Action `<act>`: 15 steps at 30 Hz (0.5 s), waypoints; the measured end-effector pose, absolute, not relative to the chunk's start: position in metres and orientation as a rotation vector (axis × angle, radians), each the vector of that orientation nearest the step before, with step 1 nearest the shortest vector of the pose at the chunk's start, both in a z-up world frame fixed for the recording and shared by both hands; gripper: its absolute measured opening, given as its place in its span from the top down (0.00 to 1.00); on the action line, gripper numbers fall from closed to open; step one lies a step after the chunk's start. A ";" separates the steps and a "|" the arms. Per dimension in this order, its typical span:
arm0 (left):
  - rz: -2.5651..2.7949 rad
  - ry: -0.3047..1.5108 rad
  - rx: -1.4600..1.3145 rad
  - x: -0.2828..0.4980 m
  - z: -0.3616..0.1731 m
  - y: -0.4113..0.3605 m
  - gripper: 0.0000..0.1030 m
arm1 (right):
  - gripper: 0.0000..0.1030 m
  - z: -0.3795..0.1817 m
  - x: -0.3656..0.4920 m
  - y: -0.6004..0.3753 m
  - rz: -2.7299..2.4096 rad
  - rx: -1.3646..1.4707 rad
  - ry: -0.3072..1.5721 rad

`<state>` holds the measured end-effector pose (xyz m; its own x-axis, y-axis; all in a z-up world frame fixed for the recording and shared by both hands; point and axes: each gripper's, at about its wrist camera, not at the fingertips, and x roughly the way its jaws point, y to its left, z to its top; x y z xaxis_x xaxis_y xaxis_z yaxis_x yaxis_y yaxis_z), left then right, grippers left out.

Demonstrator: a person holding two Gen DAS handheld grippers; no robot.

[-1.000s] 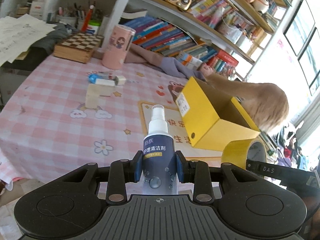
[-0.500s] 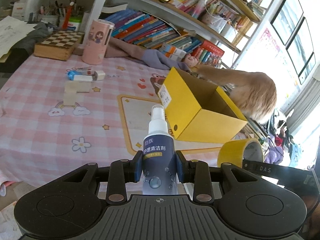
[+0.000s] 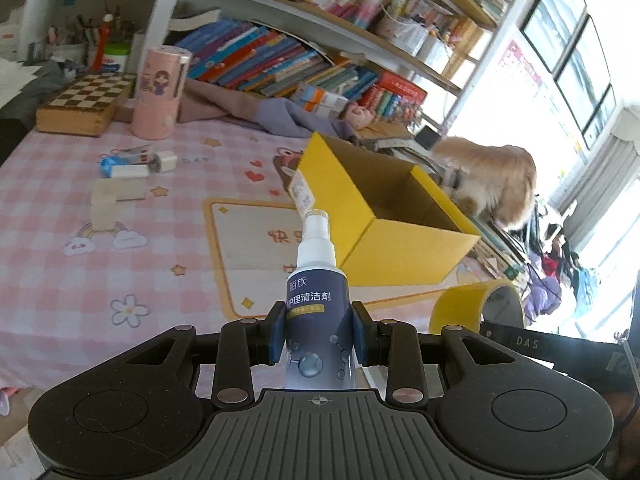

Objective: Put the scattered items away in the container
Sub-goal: 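Carry the spray bottle and tape roll over the yellow box with both tools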

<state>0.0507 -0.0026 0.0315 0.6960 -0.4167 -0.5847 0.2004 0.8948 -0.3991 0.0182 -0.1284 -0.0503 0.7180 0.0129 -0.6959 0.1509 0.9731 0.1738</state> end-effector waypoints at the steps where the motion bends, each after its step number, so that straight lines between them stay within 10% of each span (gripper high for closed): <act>1: -0.361 0.725 -0.310 0.053 0.032 -0.006 0.70 | 0.94 -0.051 0.018 -0.131 -0.085 0.231 0.768; 15: -0.446 0.720 -0.243 0.083 0.035 -0.042 0.70 | 0.94 -0.055 0.035 -0.163 -0.130 0.257 0.767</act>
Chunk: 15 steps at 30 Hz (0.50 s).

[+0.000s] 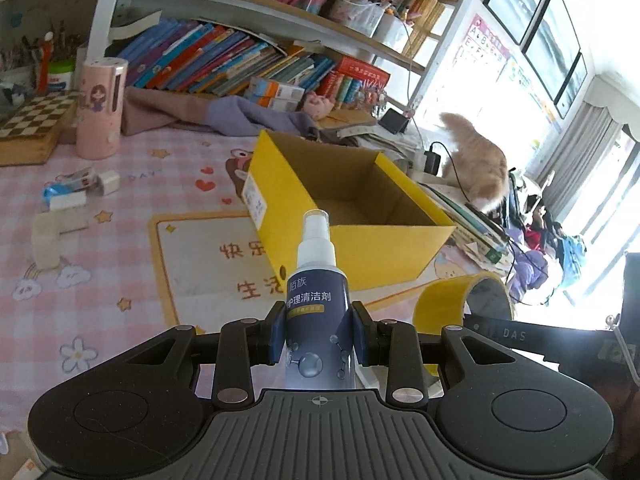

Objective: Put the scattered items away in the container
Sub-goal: 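Carry the spray bottle and tape roll over the yellow box with both tools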

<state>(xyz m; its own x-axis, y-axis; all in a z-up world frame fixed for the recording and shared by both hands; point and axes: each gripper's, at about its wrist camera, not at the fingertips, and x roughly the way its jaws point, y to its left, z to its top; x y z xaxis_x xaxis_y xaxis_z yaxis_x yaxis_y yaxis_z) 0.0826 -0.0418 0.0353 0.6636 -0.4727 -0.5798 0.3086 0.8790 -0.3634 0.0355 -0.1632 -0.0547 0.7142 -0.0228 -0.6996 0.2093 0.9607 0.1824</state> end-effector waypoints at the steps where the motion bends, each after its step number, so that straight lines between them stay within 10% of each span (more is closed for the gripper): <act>1: -0.447 0.720 -0.242 0.086 0.036 -0.043 0.70 | 0.94 -0.055 0.039 -0.165 -0.128 0.256 0.765; 15: -0.497 0.626 -0.228 0.148 0.066 -0.081 0.70 | 0.94 -0.022 0.100 -0.201 -0.077 0.235 0.620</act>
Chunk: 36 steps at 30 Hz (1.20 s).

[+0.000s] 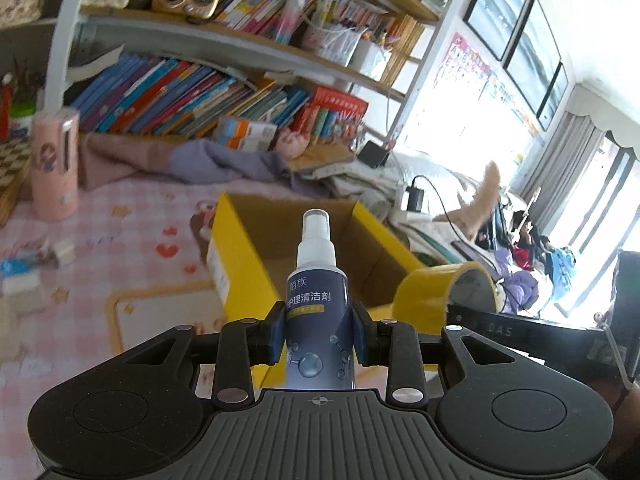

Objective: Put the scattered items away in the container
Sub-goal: 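Carry the spray bottle and tape roll over the yellow box with both tools, then lower the bottle and tape into the yellow box and open both tools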

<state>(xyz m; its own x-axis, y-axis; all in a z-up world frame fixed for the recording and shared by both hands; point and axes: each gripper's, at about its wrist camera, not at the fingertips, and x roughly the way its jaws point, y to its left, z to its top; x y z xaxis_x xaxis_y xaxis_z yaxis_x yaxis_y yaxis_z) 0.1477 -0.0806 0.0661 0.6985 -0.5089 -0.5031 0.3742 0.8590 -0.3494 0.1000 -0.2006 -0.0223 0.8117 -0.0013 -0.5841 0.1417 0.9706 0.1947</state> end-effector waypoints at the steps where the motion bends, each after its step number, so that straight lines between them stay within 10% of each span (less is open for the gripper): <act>1: -0.499 0.621 -0.224 0.152 0.067 -0.085 0.70 | 0.94 -0.020 0.107 -0.203 -0.070 0.230 0.615; 36: -0.340 0.808 0.191 0.276 0.000 -0.198 0.70 | 0.92 -0.097 0.316 -0.221 0.327 -0.301 0.982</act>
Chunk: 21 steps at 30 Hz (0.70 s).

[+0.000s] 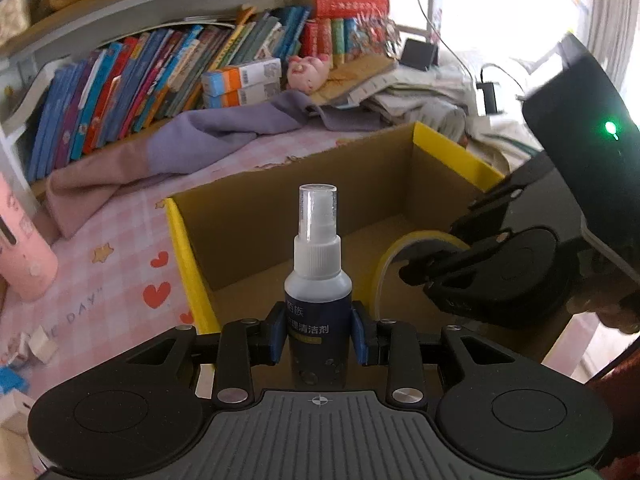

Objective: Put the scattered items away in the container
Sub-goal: 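Lower the bottle and tape into the yellow box and open both tools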

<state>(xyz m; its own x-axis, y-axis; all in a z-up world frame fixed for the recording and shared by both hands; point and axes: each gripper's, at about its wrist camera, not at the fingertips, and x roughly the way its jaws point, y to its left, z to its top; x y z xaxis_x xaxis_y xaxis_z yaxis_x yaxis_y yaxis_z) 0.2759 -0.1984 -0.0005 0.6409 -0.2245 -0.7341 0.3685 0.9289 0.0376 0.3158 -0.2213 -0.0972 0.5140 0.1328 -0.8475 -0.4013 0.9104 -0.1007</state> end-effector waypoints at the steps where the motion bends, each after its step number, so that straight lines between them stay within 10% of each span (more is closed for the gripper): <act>1: -0.344 0.808 0.202 0.276 -0.001 -0.201 0.70 | 0.91 -0.098 0.316 -0.220 0.340 -0.306 0.997; 21: -0.280 0.617 0.237 0.239 0.022 -0.197 0.29 | 0.48 -0.081 0.295 -0.232 0.248 -0.166 0.878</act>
<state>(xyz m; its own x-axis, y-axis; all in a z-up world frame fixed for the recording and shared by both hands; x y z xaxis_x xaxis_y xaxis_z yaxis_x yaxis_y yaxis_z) 0.2394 -0.1965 0.0220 0.7801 -0.1862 -0.5973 0.3262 0.9357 0.1343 0.2954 -0.2318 -0.0806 0.6125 0.1462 -0.7768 -0.2815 0.9587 -0.0415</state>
